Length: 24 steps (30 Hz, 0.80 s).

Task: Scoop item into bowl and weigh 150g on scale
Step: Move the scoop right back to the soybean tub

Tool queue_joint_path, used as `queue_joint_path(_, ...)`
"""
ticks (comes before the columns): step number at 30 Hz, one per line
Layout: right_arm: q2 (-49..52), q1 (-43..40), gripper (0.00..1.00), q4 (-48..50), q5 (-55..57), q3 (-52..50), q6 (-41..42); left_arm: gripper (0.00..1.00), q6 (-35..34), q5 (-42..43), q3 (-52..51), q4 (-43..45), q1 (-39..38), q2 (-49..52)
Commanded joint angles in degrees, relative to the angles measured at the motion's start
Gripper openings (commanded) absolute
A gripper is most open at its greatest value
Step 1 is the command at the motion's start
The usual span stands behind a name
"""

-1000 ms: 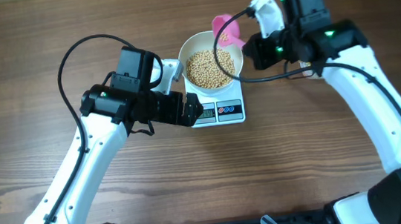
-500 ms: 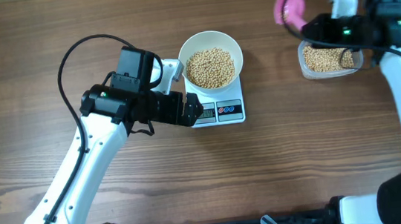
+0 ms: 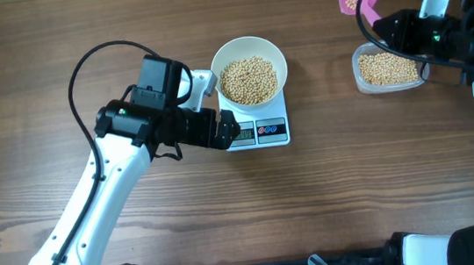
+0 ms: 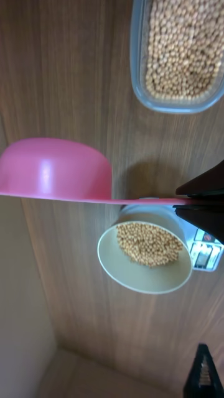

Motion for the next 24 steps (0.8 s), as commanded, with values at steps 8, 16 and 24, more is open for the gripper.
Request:
queue_joint_path(8, -0.8, 3.5, 0.04, 0.6, -4.8, 1.4, -1.2, 1.00, 0.9, 0.5, 0.3, 0.1, 0.0, 0.2)
queue_joint_path(16, -0.8, 6.2, 0.04, 0.6, -4.8, 1.4, -1.3, 1.00, 0.9, 0.5, 0.3, 0.1, 0.0, 0.2)
queue_joint_path(24, -0.8, 10.0, 0.04, 1.5, -4.4, 1.4, -1.2, 1.00, 0.9, 0.5, 0.3, 0.1, 0.0, 0.2)
